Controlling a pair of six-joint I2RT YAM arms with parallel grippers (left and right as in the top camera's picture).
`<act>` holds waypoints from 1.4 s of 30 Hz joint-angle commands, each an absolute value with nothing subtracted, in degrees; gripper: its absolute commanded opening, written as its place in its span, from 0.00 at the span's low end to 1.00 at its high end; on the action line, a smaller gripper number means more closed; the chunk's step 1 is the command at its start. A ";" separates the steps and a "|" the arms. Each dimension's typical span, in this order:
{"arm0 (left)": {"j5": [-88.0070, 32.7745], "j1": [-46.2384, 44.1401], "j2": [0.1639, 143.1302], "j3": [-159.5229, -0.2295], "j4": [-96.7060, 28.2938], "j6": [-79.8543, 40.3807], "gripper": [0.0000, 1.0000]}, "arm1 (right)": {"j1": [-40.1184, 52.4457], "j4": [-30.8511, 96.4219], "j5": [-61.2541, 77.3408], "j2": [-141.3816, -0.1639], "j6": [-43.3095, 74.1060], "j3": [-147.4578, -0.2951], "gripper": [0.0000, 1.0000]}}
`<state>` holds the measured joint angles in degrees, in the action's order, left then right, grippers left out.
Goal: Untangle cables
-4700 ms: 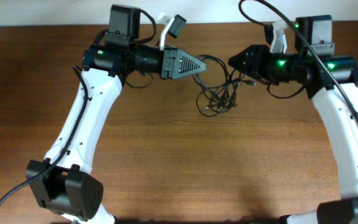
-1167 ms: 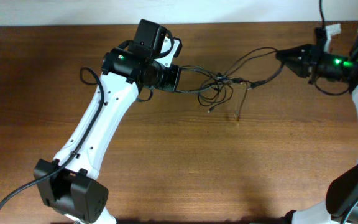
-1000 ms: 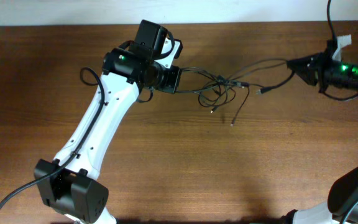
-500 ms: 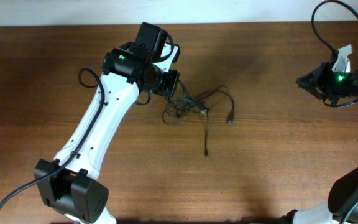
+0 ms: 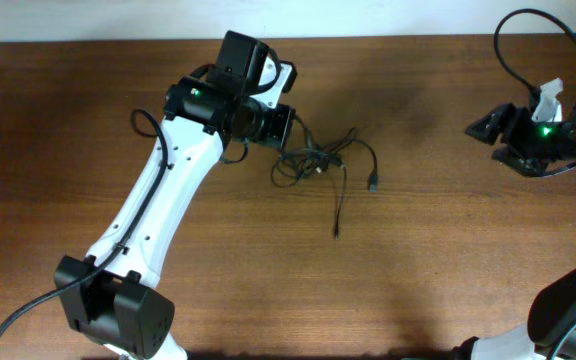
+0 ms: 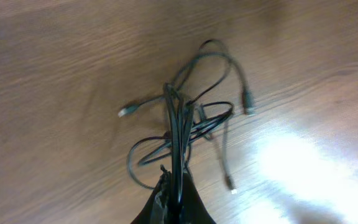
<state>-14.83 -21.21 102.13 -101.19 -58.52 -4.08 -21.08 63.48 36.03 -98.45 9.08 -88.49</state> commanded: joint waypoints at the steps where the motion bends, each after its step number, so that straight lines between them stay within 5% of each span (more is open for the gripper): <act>1: -28.64 -20.84 101.89 -104.92 -54.83 -2.11 0.00 | -18.87 63.90 45.30 -97.21 5.78 -88.92 0.80; 13: -31.94 -20.84 101.89 -108.97 -46.30 -26.04 0.00 | -4.32 60.42 48.49 -97.21 10.87 -88.92 0.75; 34: -20.49 -20.84 101.95 -108.97 -58.37 -20.32 0.00 | -3.01 58.70 39.38 -97.21 12.08 -88.92 0.75; 42: -18.59 -20.84 101.95 -108.97 -54.24 -38.26 0.00 | 3.79 56.29 39.77 -97.23 17.02 -88.92 0.75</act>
<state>-19.59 -21.21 102.13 -107.57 -56.27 -29.15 0.75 57.52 39.90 -98.45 13.89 -88.49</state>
